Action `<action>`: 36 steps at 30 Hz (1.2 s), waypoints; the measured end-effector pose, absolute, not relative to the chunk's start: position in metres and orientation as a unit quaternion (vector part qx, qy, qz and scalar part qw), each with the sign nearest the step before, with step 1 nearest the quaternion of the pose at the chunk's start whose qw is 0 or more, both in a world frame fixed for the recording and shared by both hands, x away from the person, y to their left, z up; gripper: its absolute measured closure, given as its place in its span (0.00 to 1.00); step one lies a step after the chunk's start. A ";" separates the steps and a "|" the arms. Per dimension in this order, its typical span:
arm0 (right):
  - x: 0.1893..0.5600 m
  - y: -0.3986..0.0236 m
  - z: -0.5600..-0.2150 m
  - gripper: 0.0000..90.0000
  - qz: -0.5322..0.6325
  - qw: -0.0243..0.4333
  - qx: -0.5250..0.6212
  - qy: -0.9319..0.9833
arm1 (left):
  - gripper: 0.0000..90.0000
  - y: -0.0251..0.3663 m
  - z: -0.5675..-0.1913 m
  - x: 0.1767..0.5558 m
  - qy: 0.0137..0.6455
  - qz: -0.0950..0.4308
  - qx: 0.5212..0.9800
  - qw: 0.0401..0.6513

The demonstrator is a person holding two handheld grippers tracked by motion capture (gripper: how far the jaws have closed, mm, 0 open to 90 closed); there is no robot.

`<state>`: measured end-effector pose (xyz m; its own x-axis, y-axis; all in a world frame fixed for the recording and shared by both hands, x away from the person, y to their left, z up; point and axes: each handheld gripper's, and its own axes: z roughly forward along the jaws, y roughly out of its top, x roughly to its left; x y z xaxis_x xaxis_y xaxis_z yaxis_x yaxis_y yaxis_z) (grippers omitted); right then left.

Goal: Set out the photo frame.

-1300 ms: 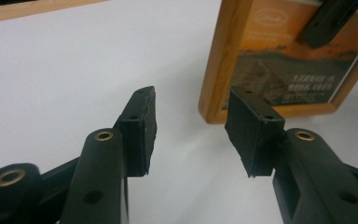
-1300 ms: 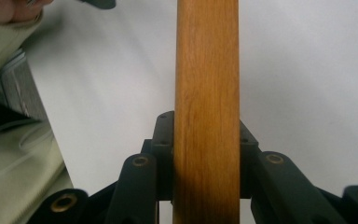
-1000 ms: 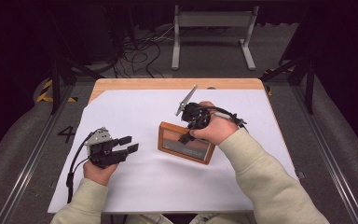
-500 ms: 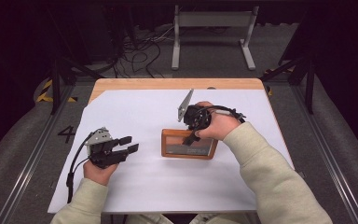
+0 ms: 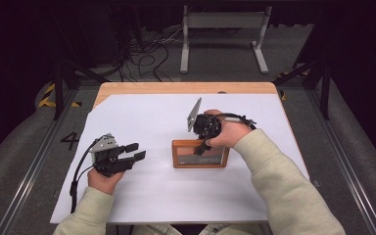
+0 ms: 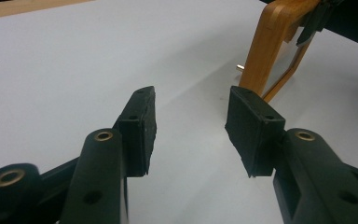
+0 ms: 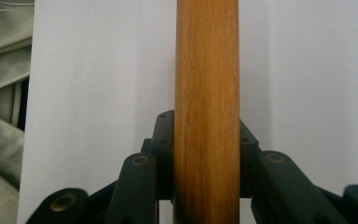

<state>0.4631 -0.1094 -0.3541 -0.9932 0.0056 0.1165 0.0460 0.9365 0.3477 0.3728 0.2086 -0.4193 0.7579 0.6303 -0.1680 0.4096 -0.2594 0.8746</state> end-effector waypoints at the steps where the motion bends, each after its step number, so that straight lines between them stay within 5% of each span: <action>1: 0.464 -0.110 -0.354 0.78 -0.182 0.055 -0.016 -0.982 | 0.58 0.209 -0.419 0.373 0.331 0.107 0.786 0.510; 7: 0.469 -0.116 -0.353 0.75 -0.209 0.031 -0.042 -0.976 | 0.58 0.208 -0.420 0.373 0.332 0.104 0.786 0.510; 21: 0.472 -0.132 -0.348 0.39 -0.265 -0.014 -0.104 -0.959 | 0.57 0.207 -0.421 0.374 0.331 0.104 0.788 0.509; 31: 0.456 -0.161 -0.334 0.28 -0.322 -0.079 -0.136 -0.934 | 0.48 0.207 -0.418 0.370 0.333 0.104 0.784 0.513; 36: 0.441 -0.189 -0.328 0.25 -0.314 -0.040 -0.250 -0.915 | 0.45 0.208 -0.418 0.367 0.335 0.105 0.784 0.512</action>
